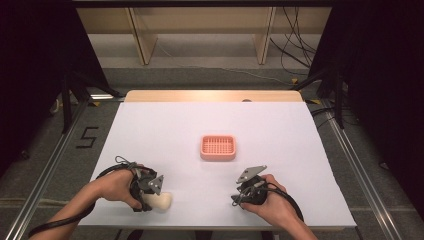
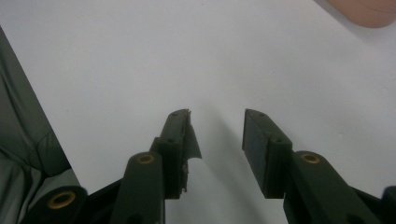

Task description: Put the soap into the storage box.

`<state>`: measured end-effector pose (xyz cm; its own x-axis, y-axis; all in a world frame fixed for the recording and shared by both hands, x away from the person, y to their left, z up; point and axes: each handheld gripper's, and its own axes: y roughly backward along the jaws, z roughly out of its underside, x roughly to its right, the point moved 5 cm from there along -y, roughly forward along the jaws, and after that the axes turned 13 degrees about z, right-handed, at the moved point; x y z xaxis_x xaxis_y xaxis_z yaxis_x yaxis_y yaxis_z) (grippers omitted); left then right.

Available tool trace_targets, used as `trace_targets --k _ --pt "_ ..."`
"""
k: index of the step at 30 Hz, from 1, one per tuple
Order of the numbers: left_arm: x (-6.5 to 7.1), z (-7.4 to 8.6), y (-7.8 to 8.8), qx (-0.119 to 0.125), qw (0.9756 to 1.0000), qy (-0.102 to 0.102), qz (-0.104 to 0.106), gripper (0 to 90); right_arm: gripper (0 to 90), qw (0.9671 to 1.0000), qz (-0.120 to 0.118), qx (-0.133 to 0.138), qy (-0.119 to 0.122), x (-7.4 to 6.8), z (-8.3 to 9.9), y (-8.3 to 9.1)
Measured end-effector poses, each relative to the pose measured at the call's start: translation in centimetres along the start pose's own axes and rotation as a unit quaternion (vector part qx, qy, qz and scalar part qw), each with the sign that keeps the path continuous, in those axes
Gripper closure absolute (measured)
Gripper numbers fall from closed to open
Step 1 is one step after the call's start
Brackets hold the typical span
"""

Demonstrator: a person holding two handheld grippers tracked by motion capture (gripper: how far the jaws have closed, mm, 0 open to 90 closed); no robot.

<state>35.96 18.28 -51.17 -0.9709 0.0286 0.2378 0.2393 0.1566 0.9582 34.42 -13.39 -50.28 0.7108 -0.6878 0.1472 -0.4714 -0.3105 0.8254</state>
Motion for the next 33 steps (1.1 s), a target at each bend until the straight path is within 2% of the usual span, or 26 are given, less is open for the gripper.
trace_targets --k 2,3,9,17,26,27,33 --pt "0.02 0.04 0.03 0.001 1.0 -0.002 -0.001 39.4 61.6 1.0 0.0 0.004 0.004 0.05 -0.04 -0.08" --pt "0.03 0.07 0.04 0.001 1.0 -0.002 -0.002 39.4 61.6 1.0 0.004 0.0 -0.008 -0.09 0.01 -0.03" --pt "0.1 0.15 0.06 0.007 1.0 0.001 -0.006 39.5 61.5 0.9999 0.002 -0.004 -0.014 -0.2 0.04 -0.03" --pt "0.22 0.3 0.06 0.017 0.9998 0.01 -0.002 39.5 61.5 0.9999 0.001 -0.002 -0.012 -0.18 0.05 -0.08" --pt "0.13 0.37 0.16 0.023 0.9997 0.009 -0.003 39.6 61.5 1.0 0.001 -0.004 -0.009 -0.12 0.05 -0.04" --pt "0.21 0.33 0.13 0.032 0.9994 0.014 -0.003 39.5 61.5 0.9999 0.003 -0.006 -0.012 -0.17 0.05 -0.04" --pt "0.13 0.43 0.26 0.028 0.9995 0.011 -0.004 39.6 61.5 0.9999 0.003 -0.008 -0.014 -0.21 0.04 -0.03"
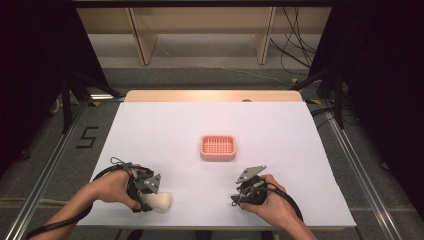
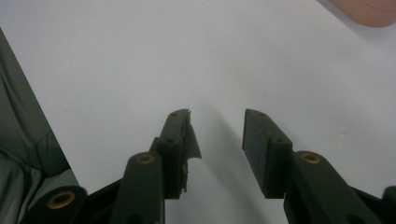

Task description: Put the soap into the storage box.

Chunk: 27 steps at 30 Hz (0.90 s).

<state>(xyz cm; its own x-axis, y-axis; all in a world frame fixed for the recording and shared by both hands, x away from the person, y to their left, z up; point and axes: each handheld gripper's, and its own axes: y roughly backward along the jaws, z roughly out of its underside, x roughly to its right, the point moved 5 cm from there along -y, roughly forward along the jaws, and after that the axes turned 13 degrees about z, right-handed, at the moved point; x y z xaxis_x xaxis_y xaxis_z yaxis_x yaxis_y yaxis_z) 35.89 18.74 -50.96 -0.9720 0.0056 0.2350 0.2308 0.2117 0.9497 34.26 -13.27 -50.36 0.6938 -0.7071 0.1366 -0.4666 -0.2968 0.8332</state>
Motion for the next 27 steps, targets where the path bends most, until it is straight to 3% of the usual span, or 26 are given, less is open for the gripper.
trace_targets --k 11,23,27 --pt "-0.15 0.01 0.49 0.02 0.9997 0.011 -0.008 39.6 61.5 0.9999 0.0 0.007 0.011 0.04 -0.06 -0.2" --pt "-0.53 0.14 0.01 0.001 0.9999 0.012 -0.007 39.6 61.3 0.9999 -0.003 0.005 0.014 0.01 -0.05 -0.49" --pt "-0.57 0.04 0.0 -0.003 0.9997 0.022 0.004 39.3 60.4 1.0 -0.004 -0.003 0.004 -0.21 0.0 -0.5"
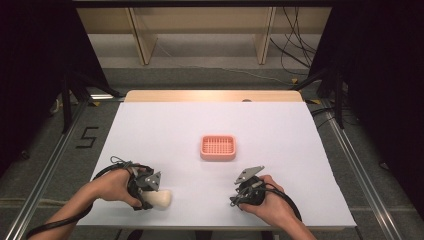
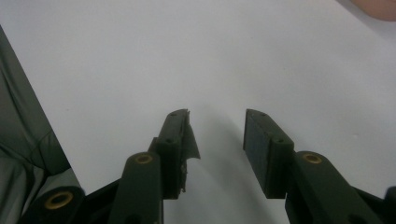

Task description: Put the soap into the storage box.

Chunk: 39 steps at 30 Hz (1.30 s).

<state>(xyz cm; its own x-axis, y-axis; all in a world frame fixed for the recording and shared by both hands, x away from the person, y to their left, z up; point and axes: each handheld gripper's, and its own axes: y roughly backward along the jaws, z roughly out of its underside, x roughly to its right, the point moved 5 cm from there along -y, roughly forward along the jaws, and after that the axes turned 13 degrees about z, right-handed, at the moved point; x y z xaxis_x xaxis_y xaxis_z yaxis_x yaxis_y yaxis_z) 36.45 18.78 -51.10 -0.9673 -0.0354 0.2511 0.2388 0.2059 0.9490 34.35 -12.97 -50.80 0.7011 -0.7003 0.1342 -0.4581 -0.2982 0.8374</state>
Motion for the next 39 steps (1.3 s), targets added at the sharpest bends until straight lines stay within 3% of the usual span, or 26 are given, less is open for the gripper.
trace_targets --k 1,3,11,12,16,23,30,39 --pt "0.0 0.0 -0.1 0.001 1.0 0.007 0.004 39.2 60.3 1.0 -0.001 0.0 0.0 0.0 0.0 0.0" --pt "-0.3 -0.2 0.0 0.0 1.0 -0.004 -0.005 38.9 60.2 1.0 -0.002 0.001 0.001 0.0 0.0 0.0" --pt "-0.4 -0.6 0.0 0.002 0.9999 -0.007 -0.008 36.9 60.0 1.0 -0.004 0.004 0.005 0.1 0.0 0.0" --pt "-0.2 -0.7 0.0 0.007 1.0 0.0 -0.004 35.7 60.0 1.0 -0.004 0.003 0.005 0.1 0.0 0.0" --pt "-0.1 -0.8 -0.1 -0.003 1.0 -0.006 -0.002 30.7 59.9 1.0 -0.006 0.002 0.006 0.1 0.0 0.0" --pt "-0.5 -1.5 0.0 0.01 0.9995 -0.025 -0.012 30.0 59.9 1.0 -0.005 0.003 0.007 0.1 0.0 0.0" --pt "-0.4 -1.8 -0.2 0.014 0.9993 -0.034 -0.007 37.8 59.9 1.0 -0.004 0.001 0.003 0.2 0.1 0.0" --pt "-0.4 -1.9 -0.2 -0.003 0.9989 -0.046 0.003 46.6 59.9 1.0 -0.004 0.002 0.005 0.1 0.1 0.0"
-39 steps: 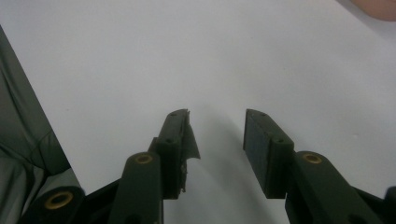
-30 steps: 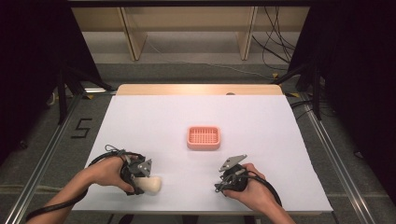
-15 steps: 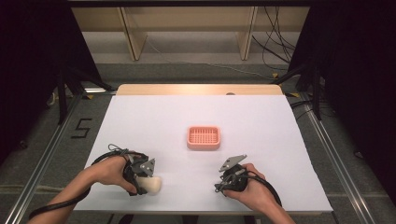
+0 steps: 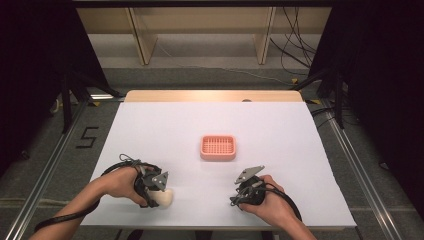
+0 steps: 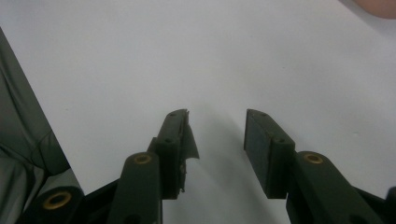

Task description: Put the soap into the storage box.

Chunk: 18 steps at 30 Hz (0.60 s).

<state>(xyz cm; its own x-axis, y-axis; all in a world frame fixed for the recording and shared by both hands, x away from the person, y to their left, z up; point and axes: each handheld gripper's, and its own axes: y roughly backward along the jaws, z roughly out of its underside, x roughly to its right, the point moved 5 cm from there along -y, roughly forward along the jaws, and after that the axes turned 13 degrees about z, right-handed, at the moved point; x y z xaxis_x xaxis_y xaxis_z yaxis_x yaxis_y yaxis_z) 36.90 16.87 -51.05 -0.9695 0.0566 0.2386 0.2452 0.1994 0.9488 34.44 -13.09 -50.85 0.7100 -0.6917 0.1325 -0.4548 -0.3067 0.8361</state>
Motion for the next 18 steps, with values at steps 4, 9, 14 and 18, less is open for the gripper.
trace_targets --k 4,9,14,18 --pt "0.01 -0.08 0.0 -0.005 1.0 -0.004 0.004 47.3 59.9 1.0 0.0 -0.001 0.0 0.0 0.03 0.0" --pt "0.15 -0.1 -0.04 0.009 0.9999 0.001 0.011 48.1 59.9 1.0 0.001 -0.002 -0.005 0.01 0.03 0.05" --pt "0.23 0.04 0.11 0.022 0.9996 0.007 0.013 48.4 59.9 0.9999 0.004 -0.002 -0.009 0.03 0.04 0.04" --pt "0.42 0.04 0.28 0.03 0.9994 0.011 0.012 48.5 59.9 1.0 0.004 0.005 0.004 0.2 -0.03 -0.06"
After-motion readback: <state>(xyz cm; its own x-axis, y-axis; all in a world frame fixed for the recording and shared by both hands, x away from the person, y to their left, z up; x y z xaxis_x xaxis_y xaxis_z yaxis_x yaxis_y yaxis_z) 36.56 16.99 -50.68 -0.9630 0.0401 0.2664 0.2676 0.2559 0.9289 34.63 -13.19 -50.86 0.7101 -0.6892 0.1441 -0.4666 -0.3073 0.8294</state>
